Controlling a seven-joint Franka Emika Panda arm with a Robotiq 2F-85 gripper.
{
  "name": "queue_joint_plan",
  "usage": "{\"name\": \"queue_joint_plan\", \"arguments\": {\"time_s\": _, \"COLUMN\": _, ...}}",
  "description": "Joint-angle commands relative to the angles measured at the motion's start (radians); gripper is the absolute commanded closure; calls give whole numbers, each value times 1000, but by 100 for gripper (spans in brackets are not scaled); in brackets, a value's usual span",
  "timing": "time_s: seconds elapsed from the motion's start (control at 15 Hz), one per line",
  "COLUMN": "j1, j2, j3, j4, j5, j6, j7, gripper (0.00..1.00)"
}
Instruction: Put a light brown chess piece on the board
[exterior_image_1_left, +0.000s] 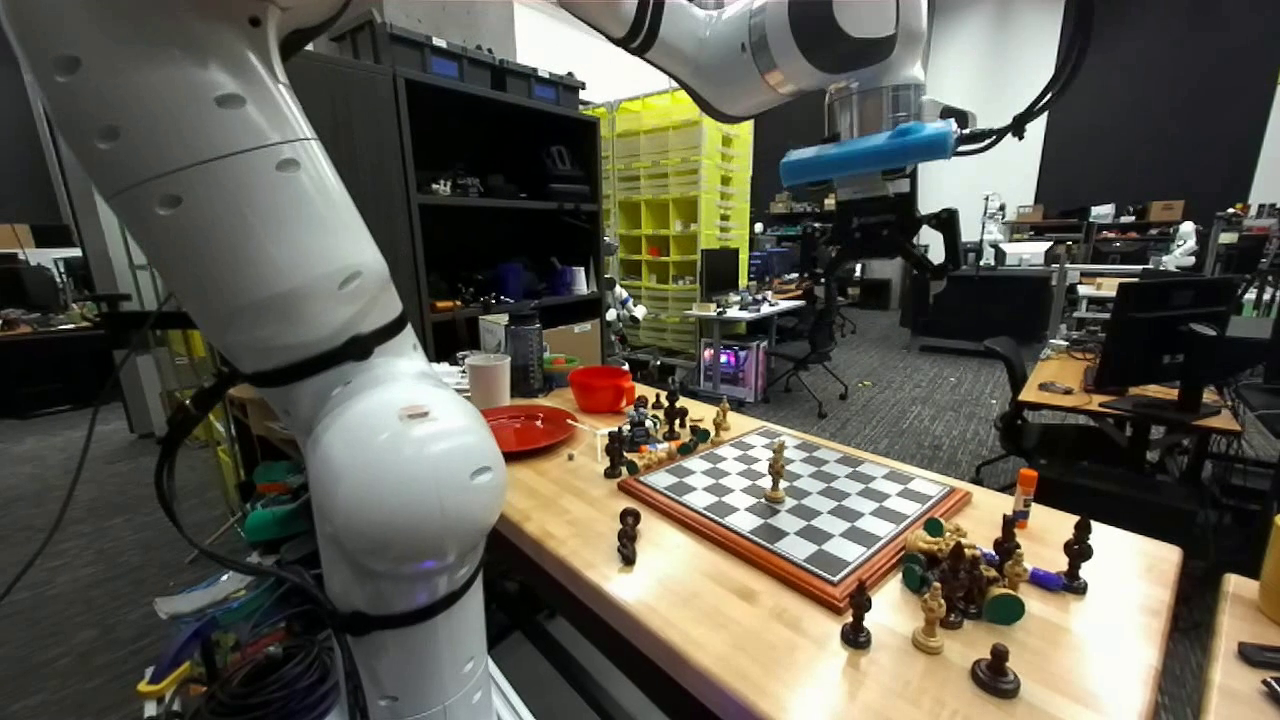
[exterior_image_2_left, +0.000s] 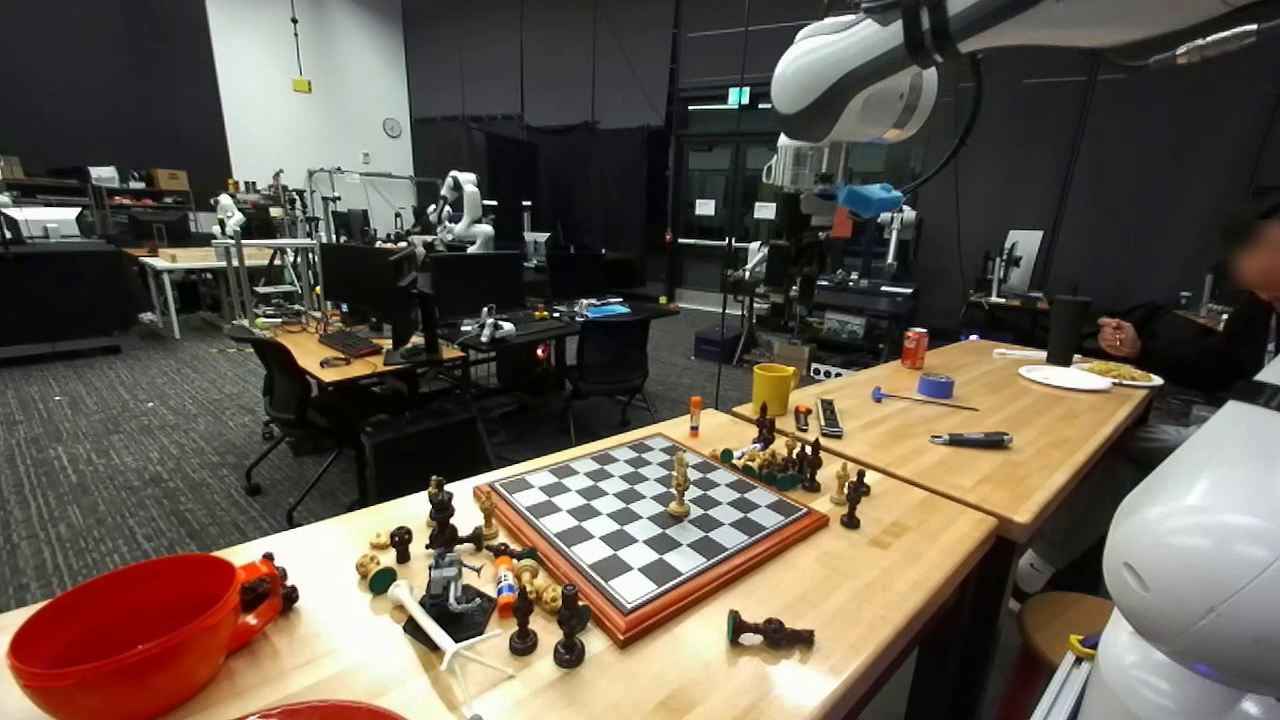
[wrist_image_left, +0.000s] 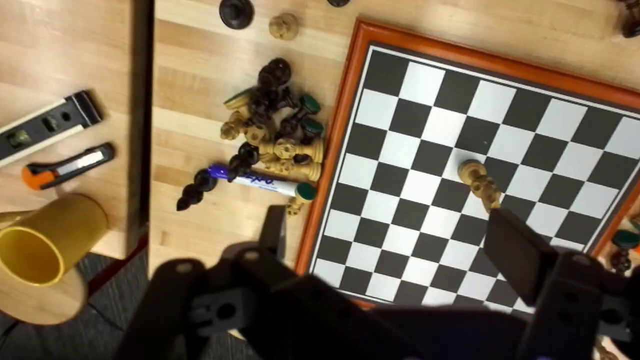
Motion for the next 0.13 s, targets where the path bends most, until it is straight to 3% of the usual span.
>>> {"name": "queue_joint_plan", "arguments": {"time_s": 0.0, "j1": 14, "j2": 0, "j3": -16, "j4": 10, "j5": -12, "j6": -13, "j7": 12, "gripper": 0}}
{"name": "queue_joint_plan", "arguments": {"time_s": 0.07, "j1": 13, "j2": 0, "j3": -17, "j4": 12, "j5": -14, "j6": -16, "j7": 16, "gripper": 0}}
